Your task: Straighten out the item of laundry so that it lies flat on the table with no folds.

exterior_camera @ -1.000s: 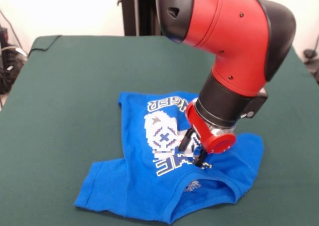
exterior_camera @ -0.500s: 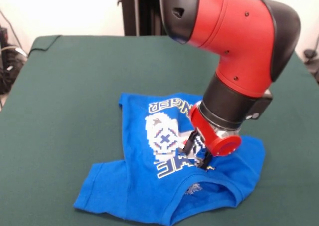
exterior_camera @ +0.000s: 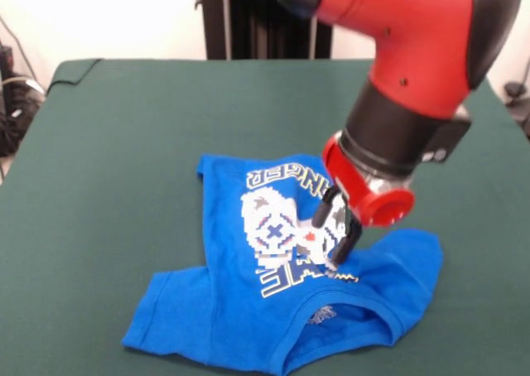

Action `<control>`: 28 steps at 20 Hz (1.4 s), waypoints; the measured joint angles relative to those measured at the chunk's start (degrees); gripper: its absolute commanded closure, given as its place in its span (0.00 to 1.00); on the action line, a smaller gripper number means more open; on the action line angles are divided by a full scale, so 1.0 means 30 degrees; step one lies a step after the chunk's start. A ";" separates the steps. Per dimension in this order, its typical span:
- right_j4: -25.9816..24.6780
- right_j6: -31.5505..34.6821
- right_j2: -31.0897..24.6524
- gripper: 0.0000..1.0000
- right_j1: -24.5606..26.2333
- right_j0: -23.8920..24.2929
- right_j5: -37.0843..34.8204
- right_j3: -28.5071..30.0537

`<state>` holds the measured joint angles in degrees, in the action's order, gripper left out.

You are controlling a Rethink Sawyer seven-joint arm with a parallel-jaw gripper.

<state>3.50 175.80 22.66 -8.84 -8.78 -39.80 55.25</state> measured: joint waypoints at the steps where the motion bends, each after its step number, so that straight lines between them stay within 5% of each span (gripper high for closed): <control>1: 0.0004 0.0000 -0.0014 0.00 -0.0269 0.0006 -0.0090 0.0152; 14: 0.0052 0.0000 -0.0066 0.00 -0.2925 -0.0085 -0.0270 0.1936; 28: 0.0099 0.0000 0.1261 0.00 -0.0472 -0.1676 -0.0270 0.1856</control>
<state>3.80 175.80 26.44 -10.25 -13.80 -40.61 60.82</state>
